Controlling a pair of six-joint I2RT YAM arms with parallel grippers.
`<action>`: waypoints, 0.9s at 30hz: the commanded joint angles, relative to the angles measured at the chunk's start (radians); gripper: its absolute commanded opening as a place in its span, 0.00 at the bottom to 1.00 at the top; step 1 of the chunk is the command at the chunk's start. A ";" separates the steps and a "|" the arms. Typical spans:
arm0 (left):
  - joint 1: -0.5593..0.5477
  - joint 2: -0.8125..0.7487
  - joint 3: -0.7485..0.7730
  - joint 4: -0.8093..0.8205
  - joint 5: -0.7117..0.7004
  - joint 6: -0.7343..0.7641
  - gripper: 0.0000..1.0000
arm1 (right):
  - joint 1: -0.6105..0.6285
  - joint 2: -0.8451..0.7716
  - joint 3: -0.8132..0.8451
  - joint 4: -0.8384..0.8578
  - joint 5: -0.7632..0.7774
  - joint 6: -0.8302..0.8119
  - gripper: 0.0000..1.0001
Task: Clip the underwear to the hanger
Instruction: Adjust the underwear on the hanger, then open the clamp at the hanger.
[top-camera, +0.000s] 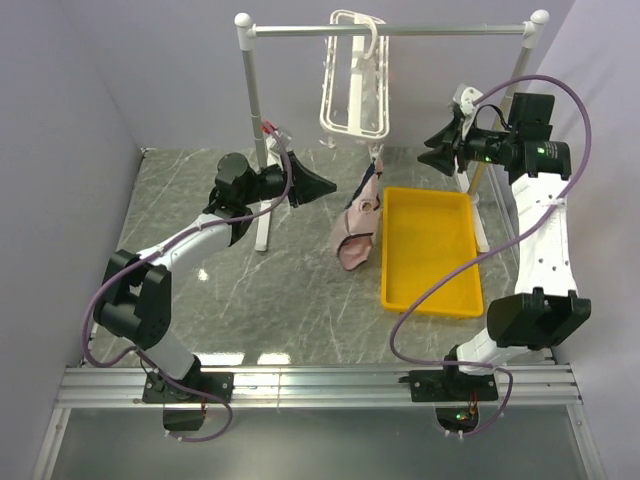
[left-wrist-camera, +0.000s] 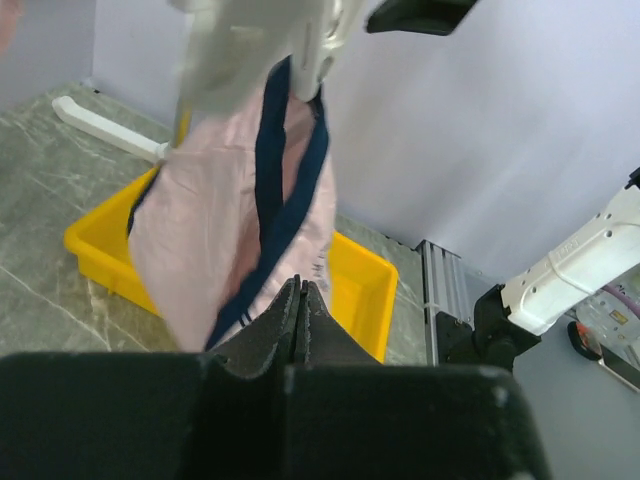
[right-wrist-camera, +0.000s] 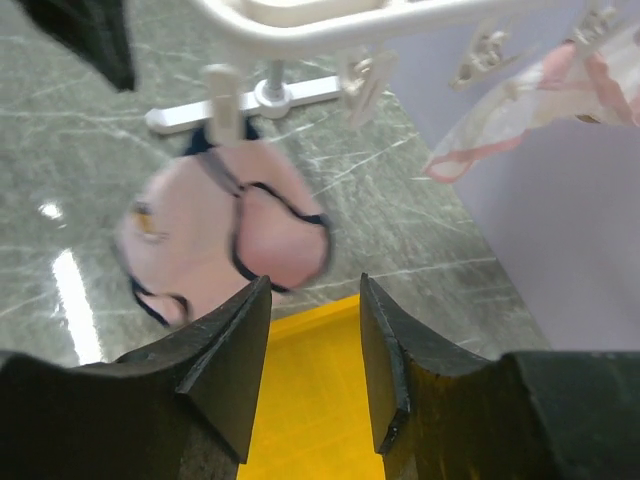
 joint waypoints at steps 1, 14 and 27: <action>0.002 -0.053 0.004 0.003 0.032 0.026 0.00 | 0.006 -0.083 0.016 -0.161 -0.061 -0.158 0.48; 0.074 0.031 0.048 0.129 -0.108 -0.054 0.80 | 0.098 -0.092 0.051 -0.143 0.066 -0.150 0.46; 0.099 -0.073 0.137 -0.089 -0.135 0.247 0.80 | 0.173 -0.120 -0.019 -0.056 0.083 -0.013 0.45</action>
